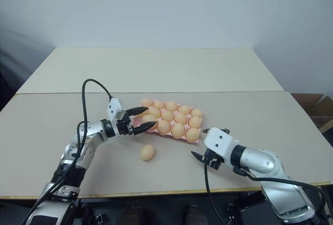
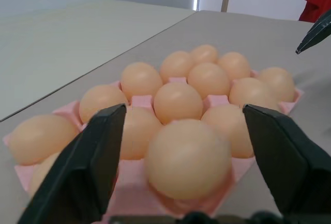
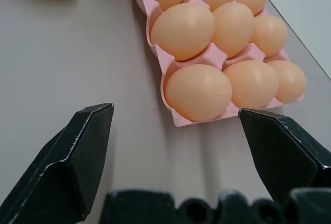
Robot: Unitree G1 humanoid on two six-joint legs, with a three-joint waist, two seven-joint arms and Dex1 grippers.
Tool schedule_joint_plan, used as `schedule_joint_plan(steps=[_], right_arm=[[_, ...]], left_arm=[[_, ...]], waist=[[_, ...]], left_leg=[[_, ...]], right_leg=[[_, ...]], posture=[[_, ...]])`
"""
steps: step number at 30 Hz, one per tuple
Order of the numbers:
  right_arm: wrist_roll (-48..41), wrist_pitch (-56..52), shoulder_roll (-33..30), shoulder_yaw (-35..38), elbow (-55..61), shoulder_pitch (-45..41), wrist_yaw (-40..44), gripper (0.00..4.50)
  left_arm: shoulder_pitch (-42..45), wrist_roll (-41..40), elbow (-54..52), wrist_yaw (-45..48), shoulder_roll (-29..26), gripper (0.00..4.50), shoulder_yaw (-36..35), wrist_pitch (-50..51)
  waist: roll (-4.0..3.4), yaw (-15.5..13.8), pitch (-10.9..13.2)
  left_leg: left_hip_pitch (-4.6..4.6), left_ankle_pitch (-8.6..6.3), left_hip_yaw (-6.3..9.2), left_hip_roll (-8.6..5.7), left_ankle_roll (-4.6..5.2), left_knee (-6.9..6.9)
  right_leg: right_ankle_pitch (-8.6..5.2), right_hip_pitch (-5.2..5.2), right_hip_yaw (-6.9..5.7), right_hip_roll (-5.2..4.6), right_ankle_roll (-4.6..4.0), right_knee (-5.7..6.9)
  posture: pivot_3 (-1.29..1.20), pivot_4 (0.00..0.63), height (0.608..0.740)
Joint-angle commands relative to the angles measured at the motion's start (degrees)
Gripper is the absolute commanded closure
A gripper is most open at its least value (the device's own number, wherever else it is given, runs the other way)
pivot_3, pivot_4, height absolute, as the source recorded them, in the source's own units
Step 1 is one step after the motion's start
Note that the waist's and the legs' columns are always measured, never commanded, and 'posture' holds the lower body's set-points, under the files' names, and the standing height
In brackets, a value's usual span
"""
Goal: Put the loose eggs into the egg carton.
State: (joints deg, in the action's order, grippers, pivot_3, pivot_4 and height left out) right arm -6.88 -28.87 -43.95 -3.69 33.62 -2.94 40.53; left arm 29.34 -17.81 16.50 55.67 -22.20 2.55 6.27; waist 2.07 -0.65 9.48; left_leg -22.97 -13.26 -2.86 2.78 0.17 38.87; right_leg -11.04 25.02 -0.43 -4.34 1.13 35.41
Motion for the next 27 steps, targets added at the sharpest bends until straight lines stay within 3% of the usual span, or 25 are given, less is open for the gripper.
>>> schedule_joint_plan(steps=[1, 7, 12, 18, 22, 27], right_arm=[[0.18, -0.06, 0.00, 1.11, 1.33, -0.45, -0.51, 0.00], [0.23, -0.13, -0.23, 1.41, 1.50, -0.07, -0.46, 0.00], [-0.06, 0.11, -0.63, 1.69, 1.49, 0.47, 0.14, 0.00], [-0.19, 0.94, -0.72, 0.83, 0.04, -1.11, 1.39, 0.00], [-0.24, 1.50, -1.08, 0.85, -0.84, -1.53, 2.43, 0.00], [0.12, 1.78, -0.95, 0.62, -1.22, -1.58, 3.05, 0.00]], left_arm=[[1.17, 0.36, 0.00, 0.41, 0.06, 0.02, -0.36, -1.91], [-4.84, -4.27, -10.39, 3.50, -4.60, 0.02, -3.48, 2.07], [-16.59, -11.03, -24.03, 11.48, -16.07, 0.02, -8.76, 6.88], [-26.65, -12.84, -29.87, 18.56, -26.69, 0.02, -13.66, 6.10], [-28.74, -12.18, -30.86, 18.85, -28.67, 0.02, -15.09, 5.18], [-27.96, -12.63, -31.86, 16.65, -26.38, 0.02, -13.64, 5.72]], waist=[[0.00, 0.01, 0.00], [0.00, 0.47, 0.00], [-0.01, 1.33, 0.00], [-0.05, 0.91, 0.03], [-0.06, 0.49, 0.03], [-0.06, 0.18, 0.04]], left_leg=[[0.00, 0.00, 0.00, 0.00, 0.00, 0.00], [-0.02, 0.00, 0.00, 0.02, 0.00, -0.03], [-0.04, -0.01, 0.01, 0.09, 0.00, -0.12], [0.05, -0.01, -0.05, 0.08, -0.01, 0.00], [0.05, -0.02, -0.07, 0.10, -0.02, 0.02], [-0.05, -0.02, -0.08, 0.10, -0.01, -0.05]], right_leg=[[0.00, 0.00, 0.00, 0.00, 0.00, 0.01], [0.03, 0.03, 0.02, 0.01, 0.04, -0.01], [0.01, 0.14, 0.01, 0.03, 0.02, 0.03], [-0.19, 0.11, -0.01, -0.08, -0.32, 0.09], [-0.18, 0.13, -0.02, -0.09, -0.31, 0.08], [-0.20, 0.22, -0.02, -0.05, -0.34, 0.06]], posture=[[0.00, 0.150, 0.740], [0.00, 0.150, 0.740], [0.00, 0.150, 0.740], [0.00, 0.150, 0.740], [0.00, 0.150, 0.740], [0.00, 0.150, 0.740]])
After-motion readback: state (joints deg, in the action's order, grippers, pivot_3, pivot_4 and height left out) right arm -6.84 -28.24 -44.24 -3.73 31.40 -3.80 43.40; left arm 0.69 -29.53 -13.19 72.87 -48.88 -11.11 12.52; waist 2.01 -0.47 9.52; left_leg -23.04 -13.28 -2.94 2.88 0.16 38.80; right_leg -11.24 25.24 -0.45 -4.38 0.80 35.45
